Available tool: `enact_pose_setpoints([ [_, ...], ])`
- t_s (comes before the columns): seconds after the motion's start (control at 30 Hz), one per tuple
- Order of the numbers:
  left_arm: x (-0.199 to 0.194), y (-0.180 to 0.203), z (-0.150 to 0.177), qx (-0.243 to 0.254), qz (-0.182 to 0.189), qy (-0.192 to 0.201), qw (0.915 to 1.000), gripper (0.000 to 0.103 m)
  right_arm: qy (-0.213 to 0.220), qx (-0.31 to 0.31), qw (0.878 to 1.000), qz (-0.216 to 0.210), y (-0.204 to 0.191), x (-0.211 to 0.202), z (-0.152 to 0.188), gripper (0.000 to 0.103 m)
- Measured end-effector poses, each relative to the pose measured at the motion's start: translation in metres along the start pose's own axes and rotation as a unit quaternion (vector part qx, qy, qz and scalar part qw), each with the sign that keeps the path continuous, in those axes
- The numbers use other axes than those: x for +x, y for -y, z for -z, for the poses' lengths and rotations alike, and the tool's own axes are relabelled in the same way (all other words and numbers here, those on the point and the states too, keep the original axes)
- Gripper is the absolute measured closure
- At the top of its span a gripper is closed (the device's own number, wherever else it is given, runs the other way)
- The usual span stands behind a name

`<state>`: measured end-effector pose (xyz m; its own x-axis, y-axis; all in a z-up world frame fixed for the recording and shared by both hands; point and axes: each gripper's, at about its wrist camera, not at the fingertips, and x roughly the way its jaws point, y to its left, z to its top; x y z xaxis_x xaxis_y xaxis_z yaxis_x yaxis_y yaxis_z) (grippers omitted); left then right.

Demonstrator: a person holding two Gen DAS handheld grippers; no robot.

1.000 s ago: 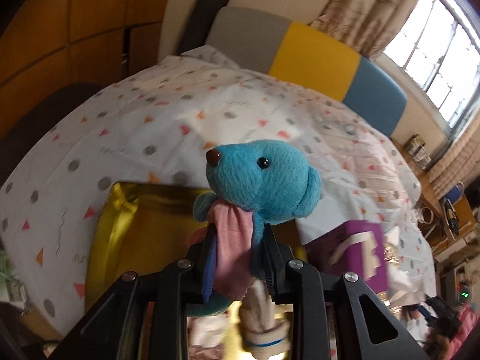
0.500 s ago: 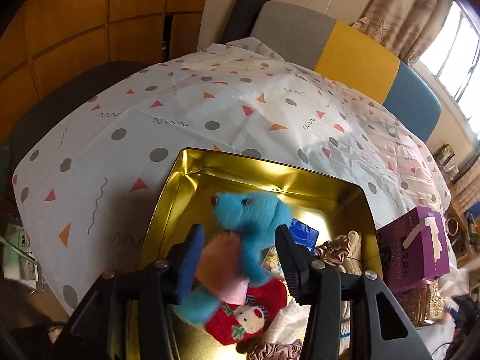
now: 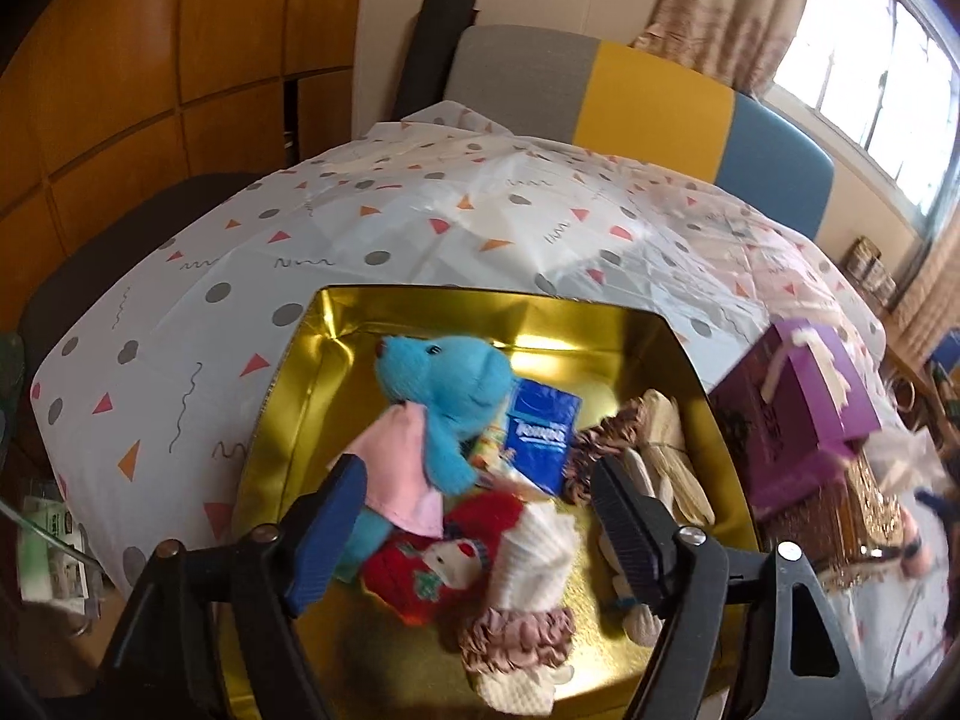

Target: Organize soft objects

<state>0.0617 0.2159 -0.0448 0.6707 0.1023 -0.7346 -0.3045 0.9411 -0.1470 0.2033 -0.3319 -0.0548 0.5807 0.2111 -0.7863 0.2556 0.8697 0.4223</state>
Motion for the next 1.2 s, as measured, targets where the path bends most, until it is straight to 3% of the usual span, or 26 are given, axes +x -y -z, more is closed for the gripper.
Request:
enact_pose_setpoints([
  [0.13, -0.004, 0.005, 0.005, 0.01, -0.011, 0.004, 0.9999, 0.024, -0.041, 0.024, 0.999, -0.027, -0.023, 0.04, -0.021, 0.026],
  [0.23, -0.004, 0.002, 0.006, 0.009, -0.005, 0.004, 0.9999, 0.024, -0.059, 0.049, 0.997, -0.02, -0.032, 0.073, -0.036, 0.021],
  [0.43, 0.0, -0.009, 0.008, -0.011, -0.006, -0.007, 0.9999, 0.019, -0.068, 0.159, 0.984, -0.039, -0.026, 0.121, -0.062, 0.019],
  [0.63, 0.007, -0.013, 0.009, -0.018, -0.006, -0.019, 0.9996, 0.019, -0.068, 0.17, 0.983, -0.011, -0.03, 0.146, -0.067, 0.019],
  [0.73, 0.007, -0.011, 0.01, -0.011, -0.007, -0.017, 0.9998, 0.019, -0.06, 0.139, 0.988, 0.003, -0.039, 0.148, -0.07, 0.018],
  [0.83, 0.006, -0.004, 0.011, 0.002, -0.011, -0.014, 0.9998, 0.017, -0.072, 0.08, 0.994, 0.026, -0.053, 0.152, -0.073, 0.046],
  [0.97, 0.002, 0.004, 0.012, 0.018, -0.02, -0.004, 0.9996, 0.01, -0.075, -0.021, 0.996, 0.042, -0.074, 0.135, -0.068, 0.046],
  [1.03, 0.001, 0.008, 0.012, 0.026, -0.027, -0.002, 0.9993, 0.004, -0.079, -0.069, 0.994, 0.042, -0.082, 0.122, -0.062, 0.046],
  [1.2, -0.003, 0.014, 0.015, 0.027, -0.017, -0.008, 0.9995, 0.0, -0.11, -0.147, 0.982, 0.033, -0.085, 0.083, -0.035, 0.046],
])
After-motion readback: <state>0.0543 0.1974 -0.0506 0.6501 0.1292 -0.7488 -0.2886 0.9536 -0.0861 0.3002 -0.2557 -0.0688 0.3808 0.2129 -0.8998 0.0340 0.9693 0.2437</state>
